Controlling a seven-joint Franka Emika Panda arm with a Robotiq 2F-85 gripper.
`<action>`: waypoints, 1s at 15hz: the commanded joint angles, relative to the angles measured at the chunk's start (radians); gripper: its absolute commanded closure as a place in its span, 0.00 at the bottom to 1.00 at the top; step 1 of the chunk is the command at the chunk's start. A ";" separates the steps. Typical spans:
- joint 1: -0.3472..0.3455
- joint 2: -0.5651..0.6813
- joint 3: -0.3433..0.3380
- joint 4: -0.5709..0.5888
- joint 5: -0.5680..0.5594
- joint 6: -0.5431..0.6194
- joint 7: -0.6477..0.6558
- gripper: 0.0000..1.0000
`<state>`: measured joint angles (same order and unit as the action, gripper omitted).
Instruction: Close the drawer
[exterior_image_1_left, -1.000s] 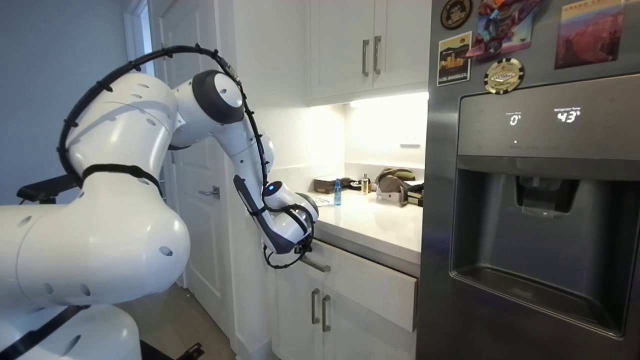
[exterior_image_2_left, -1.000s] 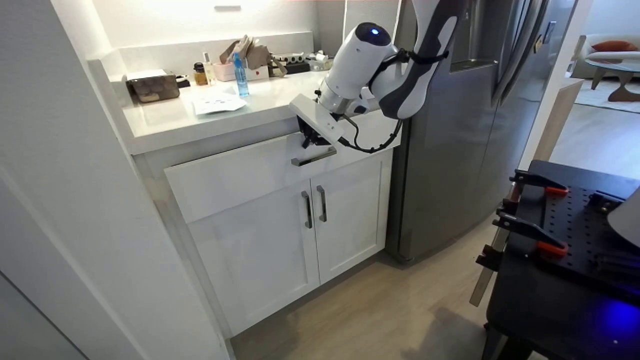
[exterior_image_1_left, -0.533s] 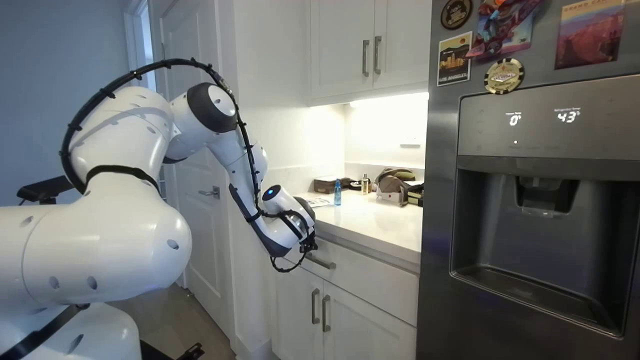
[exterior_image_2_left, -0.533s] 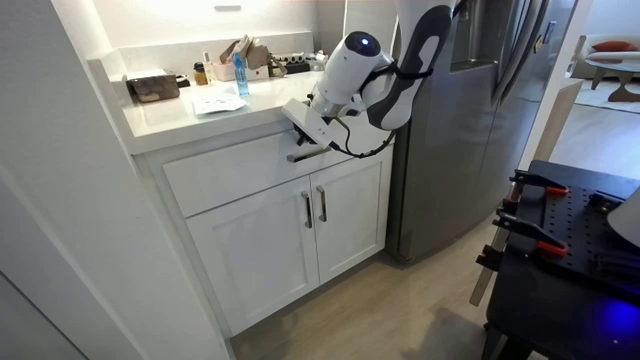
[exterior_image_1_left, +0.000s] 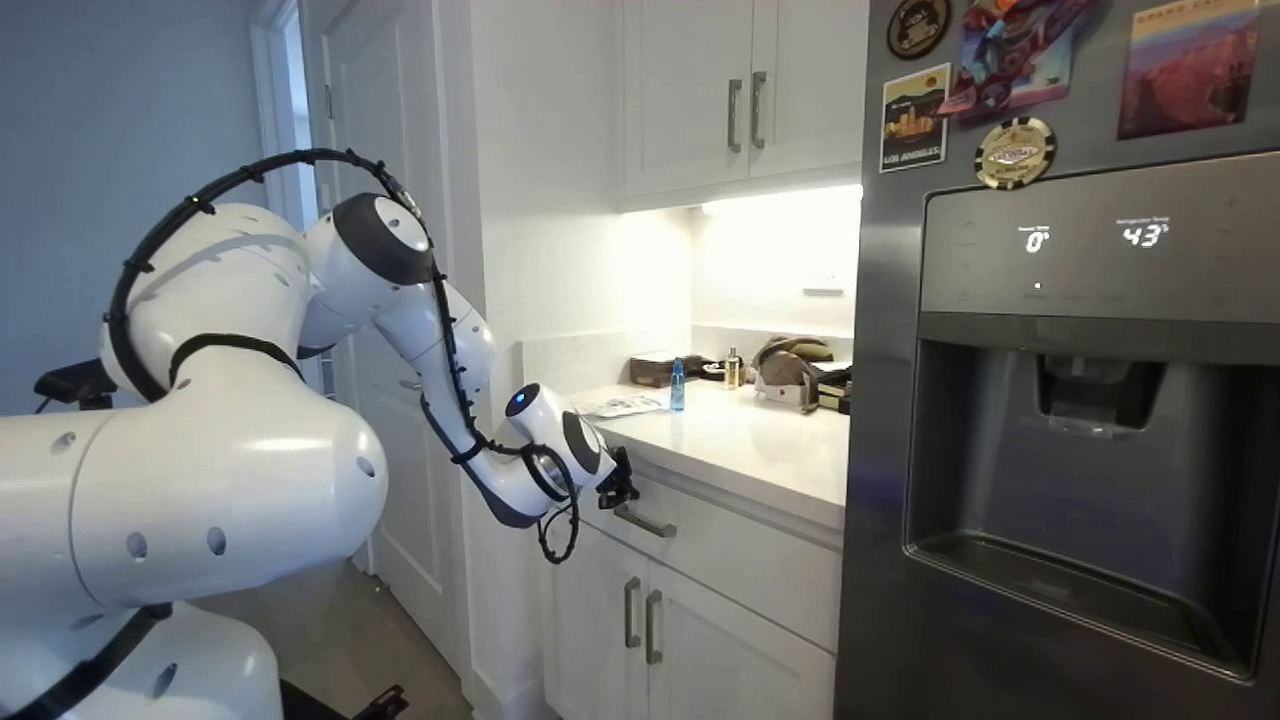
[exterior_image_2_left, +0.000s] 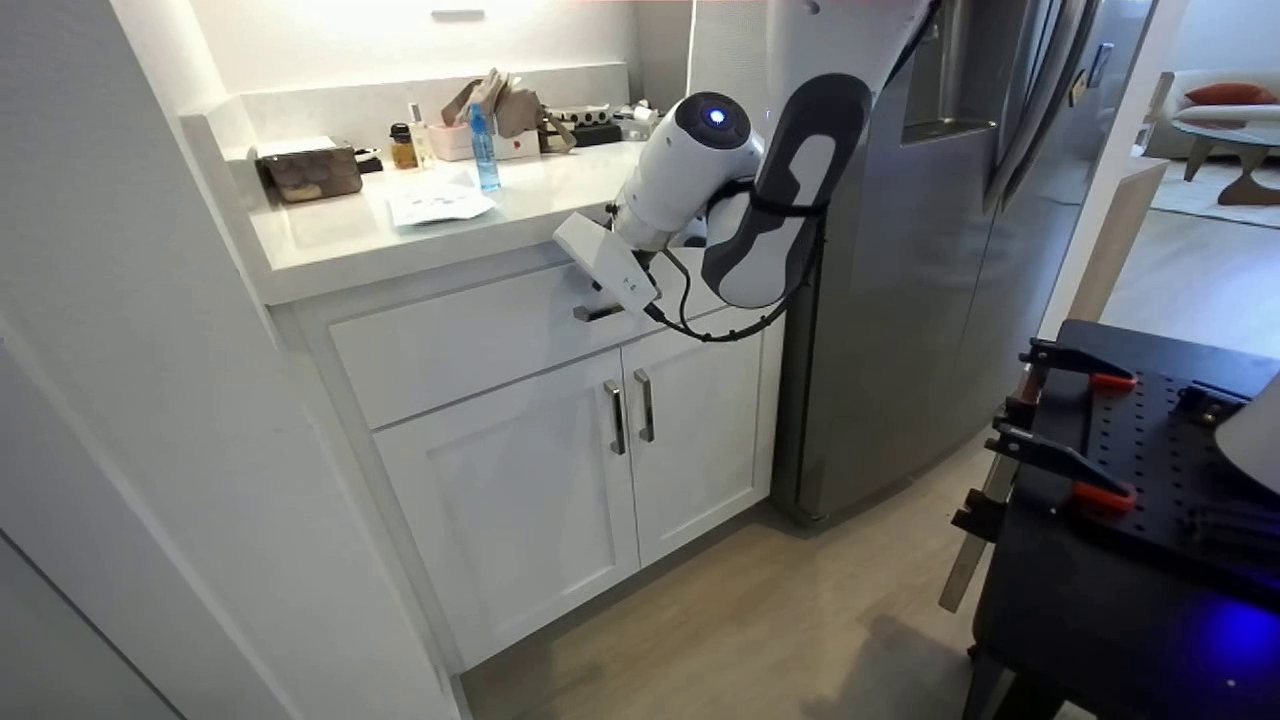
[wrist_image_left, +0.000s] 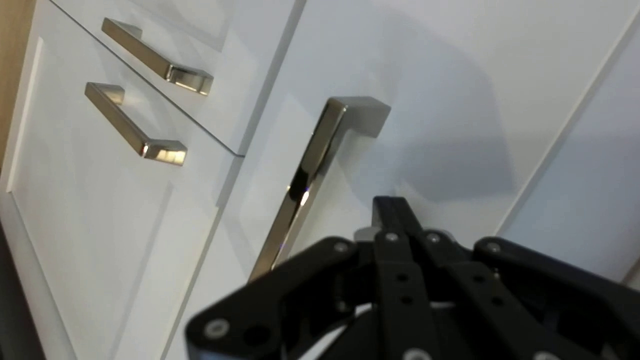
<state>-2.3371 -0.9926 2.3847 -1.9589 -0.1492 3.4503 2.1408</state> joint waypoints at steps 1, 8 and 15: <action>-0.135 0.047 0.100 0.073 0.020 -0.046 -0.153 1.00; -0.218 0.359 0.251 -0.140 -0.273 -0.144 -0.251 1.00; -0.206 0.609 0.233 -0.514 -0.911 -0.051 0.084 1.00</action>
<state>-2.5213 -0.4947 2.6173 -2.3095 -0.8844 3.3612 2.1457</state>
